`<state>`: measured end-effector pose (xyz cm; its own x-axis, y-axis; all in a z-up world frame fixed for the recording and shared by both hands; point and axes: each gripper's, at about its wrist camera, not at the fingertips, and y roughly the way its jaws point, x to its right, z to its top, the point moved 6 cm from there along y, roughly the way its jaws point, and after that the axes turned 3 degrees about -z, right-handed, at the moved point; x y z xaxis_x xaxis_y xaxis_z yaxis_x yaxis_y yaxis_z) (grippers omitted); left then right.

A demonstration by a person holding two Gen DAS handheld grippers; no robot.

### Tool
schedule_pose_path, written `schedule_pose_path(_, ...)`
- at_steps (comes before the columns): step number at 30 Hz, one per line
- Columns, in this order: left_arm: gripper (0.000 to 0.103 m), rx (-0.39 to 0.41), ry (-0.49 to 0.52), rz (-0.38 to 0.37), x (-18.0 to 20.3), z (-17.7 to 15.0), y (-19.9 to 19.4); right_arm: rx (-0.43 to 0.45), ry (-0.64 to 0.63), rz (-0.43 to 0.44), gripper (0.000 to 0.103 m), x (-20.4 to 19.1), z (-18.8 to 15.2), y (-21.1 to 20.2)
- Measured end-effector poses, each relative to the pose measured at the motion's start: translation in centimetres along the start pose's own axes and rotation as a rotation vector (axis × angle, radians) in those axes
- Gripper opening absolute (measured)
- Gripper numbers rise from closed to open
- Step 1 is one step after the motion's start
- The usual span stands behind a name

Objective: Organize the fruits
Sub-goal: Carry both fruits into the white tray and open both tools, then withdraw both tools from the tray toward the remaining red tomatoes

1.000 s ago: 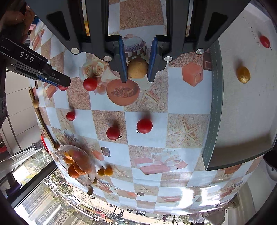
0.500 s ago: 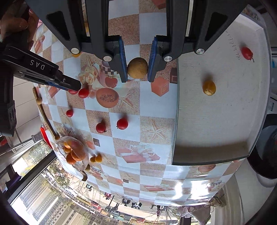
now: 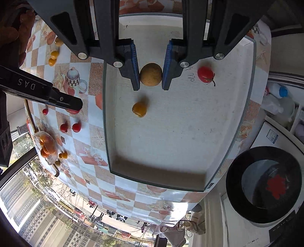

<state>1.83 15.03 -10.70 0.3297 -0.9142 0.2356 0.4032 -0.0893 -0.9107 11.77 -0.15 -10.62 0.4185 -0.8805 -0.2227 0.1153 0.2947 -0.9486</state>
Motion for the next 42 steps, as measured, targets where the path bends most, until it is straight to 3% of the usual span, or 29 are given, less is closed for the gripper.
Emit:
schedule_pose_path(9, 0.025, 0.035, -0.015, 0.082, -4.3, 3.3, 1.4, -0.018, -0.083, 0.013, 0.023, -4.9, 3.4, 3.1)
schedule_pose_path(27, 0.025, -0.016, 0.037, 0.130, -5.5, 4.2, 4.3, -0.072, -0.153, -0.075, 0.024, -6.3, 4.9, 7.6)
schedule_pose_path(29, 0.029, -0.024, 0.041, 0.142, -5.5, 4.2, 4.4, -0.077, -0.164, -0.069, 0.028, -6.5, 4.9, 7.6)
schedule_pose_path(30, 0.045, -0.024, 0.041, 0.157, -5.6, 4.2, 4.4, -0.079, -0.167, -0.063, 0.033, -6.6, 4.9, 7.6)
schedule_pose_path(31, 0.069, -0.012, 0.041, 0.174, -5.7, 4.2, 4.2, -0.079, -0.169, -0.069, 0.043, -6.7, 5.0, 7.7)
schedule_pose_path(32, 0.077, 0.009, 0.043, 0.187, -5.7, 4.2, 3.9, -0.074, -0.172, -0.065, 0.046, -6.8, 5.1, 7.6)
schedule_pose_path(36, 0.079, 0.021, 0.055, 0.187, -5.8, 4.4, 3.3, -0.050, -0.176, -0.049, 0.061, -7.2, 5.1, 6.6)
schedule_pose_path(39, 0.079, 0.016, 0.046, 0.195, -6.1, 4.4, 3.1, -0.011, -0.171, -0.040, 0.080, -7.2, 5.2, 5.0)
schedule_pose_path(42, 0.079, 0.010, 0.026, 0.184, -6.1, 4.1, 2.9, 0.018, -0.145, -0.032, 0.082, -6.5, 5.0, 3.4)
